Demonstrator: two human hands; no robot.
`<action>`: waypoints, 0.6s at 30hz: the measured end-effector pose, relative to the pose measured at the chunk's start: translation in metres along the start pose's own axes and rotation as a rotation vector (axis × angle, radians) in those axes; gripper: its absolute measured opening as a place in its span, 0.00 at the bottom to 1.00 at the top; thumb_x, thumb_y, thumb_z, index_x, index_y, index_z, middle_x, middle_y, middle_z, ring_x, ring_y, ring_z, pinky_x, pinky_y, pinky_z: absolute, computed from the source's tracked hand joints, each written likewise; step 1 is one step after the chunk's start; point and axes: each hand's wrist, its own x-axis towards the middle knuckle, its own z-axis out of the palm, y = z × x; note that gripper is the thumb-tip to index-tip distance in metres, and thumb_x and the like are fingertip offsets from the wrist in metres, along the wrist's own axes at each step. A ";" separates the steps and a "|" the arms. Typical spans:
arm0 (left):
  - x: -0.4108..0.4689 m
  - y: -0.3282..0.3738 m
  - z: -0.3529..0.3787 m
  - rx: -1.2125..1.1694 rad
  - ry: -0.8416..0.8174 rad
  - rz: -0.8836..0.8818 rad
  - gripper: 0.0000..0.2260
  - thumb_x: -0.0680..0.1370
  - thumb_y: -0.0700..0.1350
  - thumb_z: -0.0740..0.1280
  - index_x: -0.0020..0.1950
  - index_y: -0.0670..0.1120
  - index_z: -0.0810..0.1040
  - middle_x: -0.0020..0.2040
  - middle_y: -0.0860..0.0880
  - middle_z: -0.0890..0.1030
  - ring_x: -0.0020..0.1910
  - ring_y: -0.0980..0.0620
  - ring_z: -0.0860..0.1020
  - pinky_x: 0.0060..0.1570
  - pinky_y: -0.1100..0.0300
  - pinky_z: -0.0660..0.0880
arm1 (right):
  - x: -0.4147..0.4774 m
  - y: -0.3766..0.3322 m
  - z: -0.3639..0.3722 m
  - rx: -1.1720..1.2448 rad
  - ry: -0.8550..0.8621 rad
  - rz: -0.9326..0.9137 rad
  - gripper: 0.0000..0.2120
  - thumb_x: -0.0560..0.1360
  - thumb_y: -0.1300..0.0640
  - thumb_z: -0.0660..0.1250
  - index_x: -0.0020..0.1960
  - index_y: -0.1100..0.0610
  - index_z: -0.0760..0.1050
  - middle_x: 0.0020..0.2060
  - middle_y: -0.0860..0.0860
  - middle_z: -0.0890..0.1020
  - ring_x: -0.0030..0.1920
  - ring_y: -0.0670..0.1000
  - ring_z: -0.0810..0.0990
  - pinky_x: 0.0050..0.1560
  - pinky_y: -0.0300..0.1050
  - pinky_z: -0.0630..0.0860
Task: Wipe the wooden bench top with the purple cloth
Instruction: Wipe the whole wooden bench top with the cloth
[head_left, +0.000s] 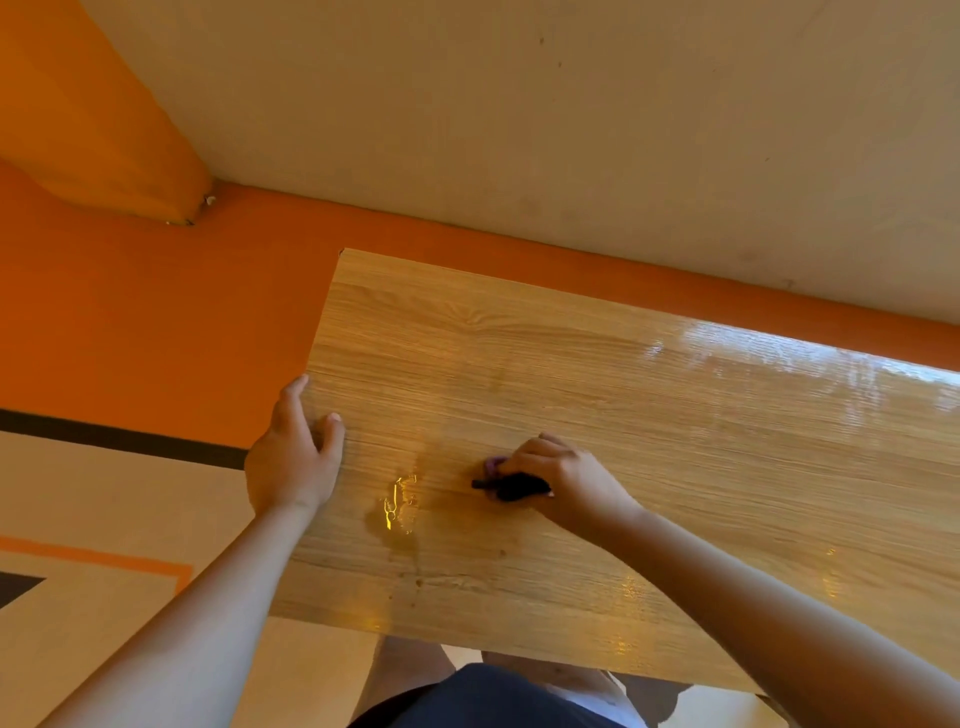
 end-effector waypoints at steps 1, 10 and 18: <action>0.000 0.000 0.000 -0.004 0.000 0.001 0.23 0.80 0.51 0.61 0.73 0.49 0.60 0.58 0.41 0.79 0.28 0.50 0.71 0.26 0.62 0.61 | 0.001 0.001 -0.003 -0.018 -0.015 -0.022 0.16 0.72 0.57 0.71 0.59 0.54 0.78 0.53 0.50 0.80 0.54 0.50 0.77 0.52 0.47 0.78; 0.002 -0.002 0.003 0.003 0.018 0.010 0.22 0.80 0.51 0.61 0.72 0.48 0.62 0.51 0.42 0.81 0.27 0.51 0.70 0.25 0.64 0.59 | 0.120 0.066 -0.076 -0.118 0.348 0.268 0.14 0.73 0.58 0.70 0.58 0.57 0.78 0.52 0.54 0.78 0.54 0.55 0.75 0.54 0.49 0.74; 0.002 -0.004 0.005 -0.003 0.029 0.011 0.23 0.80 0.52 0.60 0.73 0.49 0.60 0.55 0.42 0.80 0.30 0.48 0.73 0.28 0.59 0.66 | 0.110 0.045 -0.055 -0.082 0.344 0.299 0.15 0.72 0.58 0.71 0.58 0.55 0.78 0.53 0.52 0.80 0.53 0.54 0.77 0.51 0.45 0.72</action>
